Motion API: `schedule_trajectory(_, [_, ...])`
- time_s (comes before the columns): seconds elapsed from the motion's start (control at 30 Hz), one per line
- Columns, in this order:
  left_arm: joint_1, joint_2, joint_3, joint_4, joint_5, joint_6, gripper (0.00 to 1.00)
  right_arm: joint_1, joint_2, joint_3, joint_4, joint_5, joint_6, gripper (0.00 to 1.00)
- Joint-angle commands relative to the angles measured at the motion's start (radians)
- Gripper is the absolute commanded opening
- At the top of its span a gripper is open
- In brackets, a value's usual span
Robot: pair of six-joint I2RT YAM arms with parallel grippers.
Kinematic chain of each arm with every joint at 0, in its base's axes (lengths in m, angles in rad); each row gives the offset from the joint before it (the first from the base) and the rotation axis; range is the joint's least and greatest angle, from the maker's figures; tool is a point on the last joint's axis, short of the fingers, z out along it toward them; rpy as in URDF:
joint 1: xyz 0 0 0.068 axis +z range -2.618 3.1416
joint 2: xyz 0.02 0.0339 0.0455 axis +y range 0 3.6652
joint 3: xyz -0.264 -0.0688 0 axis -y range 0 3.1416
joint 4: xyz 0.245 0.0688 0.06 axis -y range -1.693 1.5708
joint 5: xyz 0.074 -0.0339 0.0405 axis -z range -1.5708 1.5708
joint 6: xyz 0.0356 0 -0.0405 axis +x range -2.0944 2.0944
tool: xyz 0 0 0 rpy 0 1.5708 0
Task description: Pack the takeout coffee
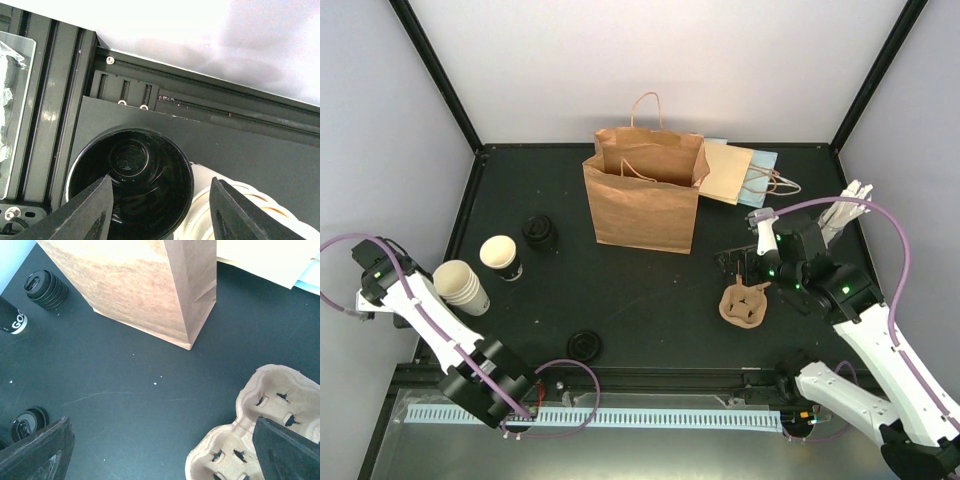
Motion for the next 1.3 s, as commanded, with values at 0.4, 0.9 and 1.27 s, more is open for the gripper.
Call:
schedule_trajectory(0.4, [0.010,0.138,0.005,0.083,0.040,0.004,0.55,-0.005,0.021,0.032,0.032,-0.012,-0.021,1.00])
schedule_trajectory(0.9, [0.010,0.188,-0.009,0.103,0.062,0.001,0.43,-0.005,0.007,0.031,0.044,-0.023,-0.022,1.00])
schedule_trajectory(1.27, [0.009,0.175,-0.033,0.099,0.070,-0.014,0.32,-0.005,0.006,0.033,0.041,-0.024,-0.023,1.00])
